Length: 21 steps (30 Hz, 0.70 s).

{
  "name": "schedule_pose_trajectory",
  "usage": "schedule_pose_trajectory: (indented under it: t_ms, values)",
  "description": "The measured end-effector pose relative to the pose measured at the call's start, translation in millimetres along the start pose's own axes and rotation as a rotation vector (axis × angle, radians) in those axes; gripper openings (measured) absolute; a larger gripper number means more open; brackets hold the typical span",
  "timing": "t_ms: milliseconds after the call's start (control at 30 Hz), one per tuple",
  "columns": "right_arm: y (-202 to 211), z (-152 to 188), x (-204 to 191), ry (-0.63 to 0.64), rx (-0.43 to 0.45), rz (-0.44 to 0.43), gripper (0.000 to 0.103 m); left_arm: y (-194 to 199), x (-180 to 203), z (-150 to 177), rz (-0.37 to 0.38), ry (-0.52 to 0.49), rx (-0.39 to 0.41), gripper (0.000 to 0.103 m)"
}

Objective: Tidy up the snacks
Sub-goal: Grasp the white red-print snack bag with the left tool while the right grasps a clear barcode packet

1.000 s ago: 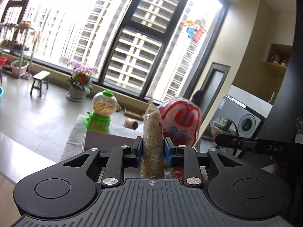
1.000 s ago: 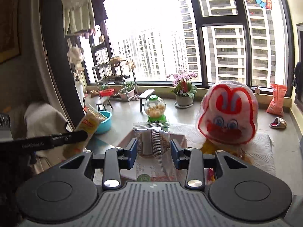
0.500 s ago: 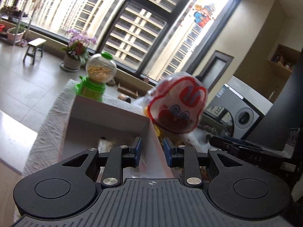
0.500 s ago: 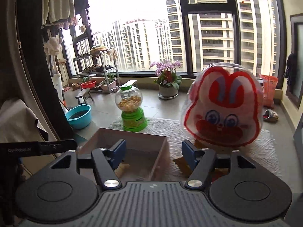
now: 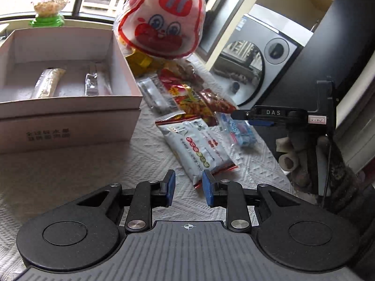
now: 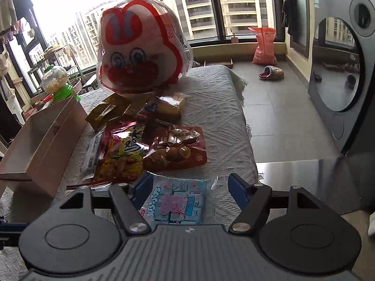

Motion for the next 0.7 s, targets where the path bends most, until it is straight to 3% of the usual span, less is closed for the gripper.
schedule_pose_trajectory:
  t_ms: [133,300,467,600,700]
  values:
    - [-3.3,7.5,-18.9,0.03,-0.003,0.002,0.072,10.8,-10.5,0.3,-0.038,0.03,0.022,0.029]
    - [21.4,38.0,-63.1,0.205,0.017,-0.104,0.072,10.6,-20.8,-2.2,-0.062,0.066,0.035,0.029]
    - [49.8,69.0,-101.2,0.395,0.105,-0.098,0.074,0.2,-23.0,-5.9,-0.075,0.046,0.032,0.029]
    - [60.9,70.4,-103.5,0.405,0.107,-0.106,0.074,3.8,-26.1,-5.1,-0.105,0.033,0.034,0.029]
    - [64.0,52.3,-100.6,0.349,0.133,-0.121,0.074,9.2,-30.3,-7.4,-0.106,0.063,0.054,0.029]
Point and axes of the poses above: each gripper's, at about its wrist camera, not at the fingertips, and y roughly against the way its jaws point, x to its right, z to its underside, the point moved 5 cm from there along -y, roughly the way its jaws point, and after that the axes turned 14 degrees about z, right-handed, at the moved point
